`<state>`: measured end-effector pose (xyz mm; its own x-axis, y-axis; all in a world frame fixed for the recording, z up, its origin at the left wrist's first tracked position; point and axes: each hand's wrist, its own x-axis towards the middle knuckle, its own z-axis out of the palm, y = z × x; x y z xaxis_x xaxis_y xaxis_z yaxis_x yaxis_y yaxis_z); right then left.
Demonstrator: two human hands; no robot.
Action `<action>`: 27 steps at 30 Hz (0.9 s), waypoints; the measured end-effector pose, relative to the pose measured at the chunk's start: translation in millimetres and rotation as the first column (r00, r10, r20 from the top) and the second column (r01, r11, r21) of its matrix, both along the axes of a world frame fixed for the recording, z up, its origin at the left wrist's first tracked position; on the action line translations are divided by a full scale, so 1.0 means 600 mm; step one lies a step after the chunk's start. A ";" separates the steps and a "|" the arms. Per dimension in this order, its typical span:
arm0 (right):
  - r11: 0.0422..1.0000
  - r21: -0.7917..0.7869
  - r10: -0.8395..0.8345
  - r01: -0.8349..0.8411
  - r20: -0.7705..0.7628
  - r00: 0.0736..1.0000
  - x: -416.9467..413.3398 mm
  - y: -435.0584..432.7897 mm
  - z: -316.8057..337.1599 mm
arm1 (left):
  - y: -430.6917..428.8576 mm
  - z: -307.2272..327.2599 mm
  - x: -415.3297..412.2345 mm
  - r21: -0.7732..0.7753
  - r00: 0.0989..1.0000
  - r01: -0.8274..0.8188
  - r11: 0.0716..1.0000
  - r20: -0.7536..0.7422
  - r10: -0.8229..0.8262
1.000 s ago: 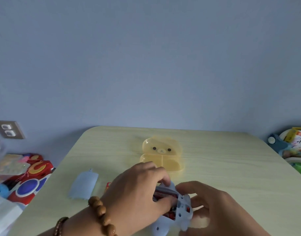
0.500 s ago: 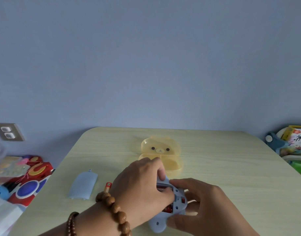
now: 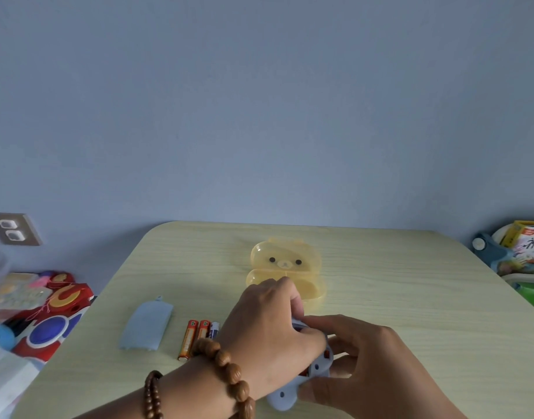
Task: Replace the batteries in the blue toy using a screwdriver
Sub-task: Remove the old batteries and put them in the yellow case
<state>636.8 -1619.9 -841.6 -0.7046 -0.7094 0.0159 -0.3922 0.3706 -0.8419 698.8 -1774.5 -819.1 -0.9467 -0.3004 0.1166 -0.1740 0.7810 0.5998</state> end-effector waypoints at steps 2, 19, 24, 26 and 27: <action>1.000 -0.010 0.000 0.000 0.005 1.000 0.000 0.001 0.000 | 0.001 -0.001 0.001 -0.002 1.000 0.020 1.000 -0.016 -0.020; 0.999 0.039 -0.024 0.022 0.036 0.999 0.000 0.000 0.001 | -0.045 0.005 0.017 -0.041 0.966 0.179 0.983 -0.180 -0.184; 0.998 0.050 -0.047 0.045 0.043 0.998 -0.001 -0.002 -0.002 | -0.120 0.033 -0.038 0.216 0.969 -0.017 0.976 -0.237 0.069; 0.999 0.035 -0.033 0.032 0.032 0.999 0.001 -0.005 0.005 | -0.146 0.031 -0.055 0.200 0.972 -0.022 0.980 -0.223 0.068; 0.999 0.032 -0.036 0.035 0.027 0.999 0.001 -0.006 0.007 | -0.154 0.028 -0.062 0.166 0.977 -0.027 0.986 -0.204 0.061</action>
<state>637.6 -1623.5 -837.5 -0.7293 -0.6837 -0.0256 -0.3553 0.4104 -0.8399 661.8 -1866.8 -802.6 -0.8924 -0.3719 0.2554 -0.0644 0.6653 0.7438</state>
